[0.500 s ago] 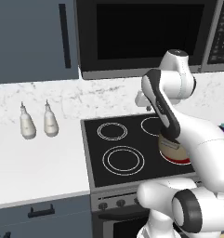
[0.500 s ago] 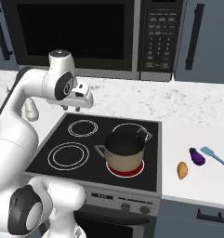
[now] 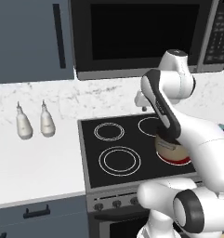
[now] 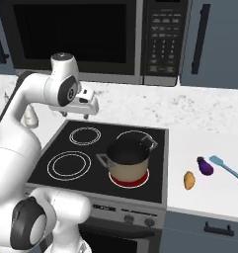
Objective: Put the potato and eggplant in the pot. Retrieve the spatula and lightly stir the vegetables in the pot.
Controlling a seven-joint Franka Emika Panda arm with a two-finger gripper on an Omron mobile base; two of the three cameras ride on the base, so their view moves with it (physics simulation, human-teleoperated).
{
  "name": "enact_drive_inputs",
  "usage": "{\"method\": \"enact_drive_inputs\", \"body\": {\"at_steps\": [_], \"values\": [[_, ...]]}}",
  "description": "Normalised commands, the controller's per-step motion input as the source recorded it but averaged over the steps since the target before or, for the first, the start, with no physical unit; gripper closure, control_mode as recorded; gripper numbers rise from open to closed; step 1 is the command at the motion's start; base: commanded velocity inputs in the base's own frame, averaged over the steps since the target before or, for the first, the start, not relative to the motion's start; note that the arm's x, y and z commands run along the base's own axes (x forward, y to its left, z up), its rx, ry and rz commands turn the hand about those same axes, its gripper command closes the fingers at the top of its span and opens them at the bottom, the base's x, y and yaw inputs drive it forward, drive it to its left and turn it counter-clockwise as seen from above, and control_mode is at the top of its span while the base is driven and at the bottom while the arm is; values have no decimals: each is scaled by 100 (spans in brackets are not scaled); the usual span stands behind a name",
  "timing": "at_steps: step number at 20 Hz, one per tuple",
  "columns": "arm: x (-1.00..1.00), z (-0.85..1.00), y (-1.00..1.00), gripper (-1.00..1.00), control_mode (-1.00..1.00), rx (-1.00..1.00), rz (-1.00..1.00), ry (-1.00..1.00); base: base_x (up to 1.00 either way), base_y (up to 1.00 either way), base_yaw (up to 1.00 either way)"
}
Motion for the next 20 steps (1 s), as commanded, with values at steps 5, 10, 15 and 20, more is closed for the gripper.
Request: {"method": "enact_drive_inputs", "body": {"at_steps": [5, 10, 15, 20], "values": [[0, 0, 0, -100, 100, 0, 0, 0, 0, -76, 0], [0, 0, 0, -100, 100, 0, 0, 0, 3, -75, 0], [0, 0, 0, -100, 100, 0, 0, 0, 14, -67, 0], [3, 0, -3, -100, -100, 1, 0, 0, 13, -28, 0]]}}
